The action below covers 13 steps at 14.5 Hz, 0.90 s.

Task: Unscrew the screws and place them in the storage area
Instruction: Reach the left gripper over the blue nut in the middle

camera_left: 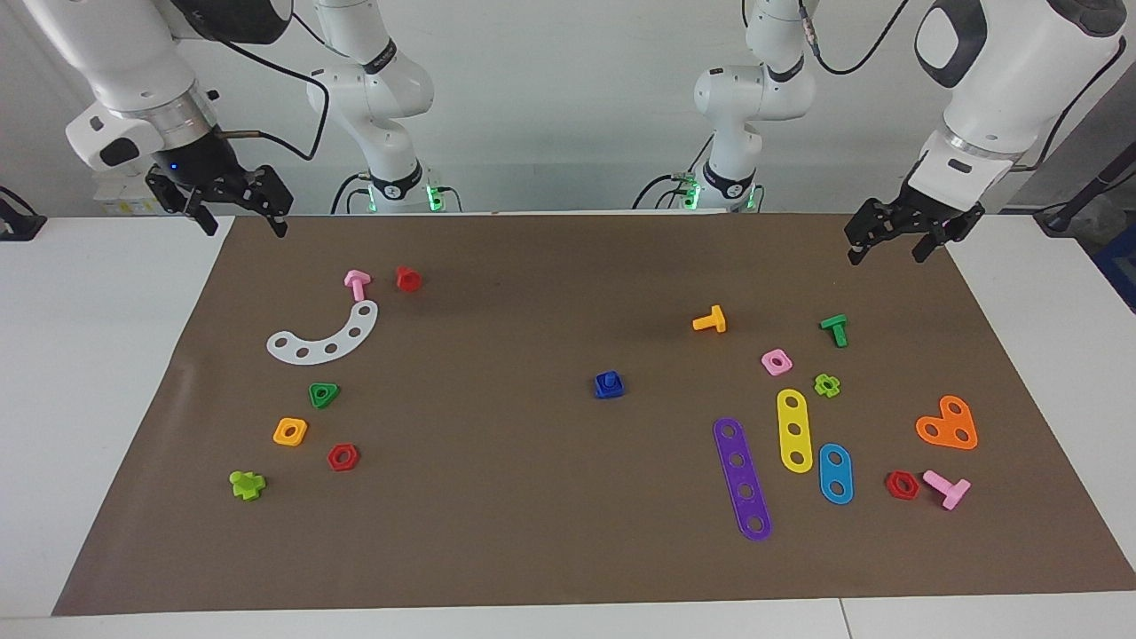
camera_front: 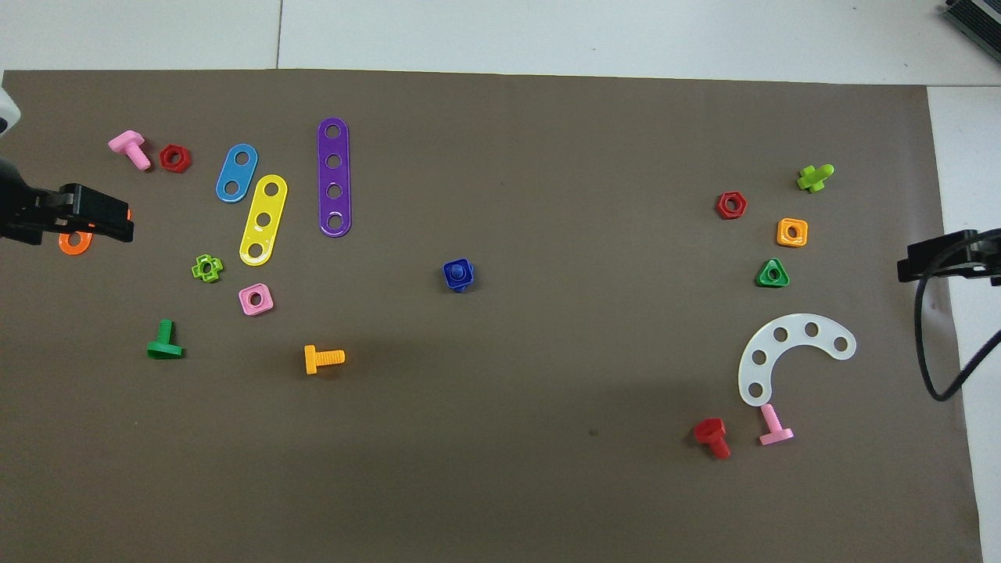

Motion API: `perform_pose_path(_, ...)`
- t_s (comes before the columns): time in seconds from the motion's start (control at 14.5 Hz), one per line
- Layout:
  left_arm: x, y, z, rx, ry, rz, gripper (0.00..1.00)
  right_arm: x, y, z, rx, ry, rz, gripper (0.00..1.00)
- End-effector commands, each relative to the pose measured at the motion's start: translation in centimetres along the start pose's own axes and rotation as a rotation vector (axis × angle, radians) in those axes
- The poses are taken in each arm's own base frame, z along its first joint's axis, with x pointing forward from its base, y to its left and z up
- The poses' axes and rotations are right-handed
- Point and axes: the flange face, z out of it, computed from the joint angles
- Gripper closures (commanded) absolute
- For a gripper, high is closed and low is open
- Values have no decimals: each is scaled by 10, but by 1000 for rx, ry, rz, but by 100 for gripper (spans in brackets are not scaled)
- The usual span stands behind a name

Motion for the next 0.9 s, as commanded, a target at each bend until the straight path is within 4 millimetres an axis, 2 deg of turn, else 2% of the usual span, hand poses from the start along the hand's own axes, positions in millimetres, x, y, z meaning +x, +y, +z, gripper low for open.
perform_pose_path(0.0, -2, -4, -5, 26, 20, 17, 0, -2, 5, -1, 3, -13, -27, 0)
perform_pose_path(0.14, -2, -1, -6, 21, 27, 22, 0, -2, 5, -1, 2, -13, -27, 0)
perform_pose_path(0.28, 0, 17, 0, 19, 32, 53, 0, -2, 6, -1, 2, -13, -32, 0)
perform_pose_path(0.48, 10, 70, 23, 11, 20, 75, 0, -2, 5, -1, 3, -14, -35, 0)
perform_pose_path(0.83, 33, 188, 88, -41, 61, -73, 5, -2, 6, -1, 4, -13, -36, 0)
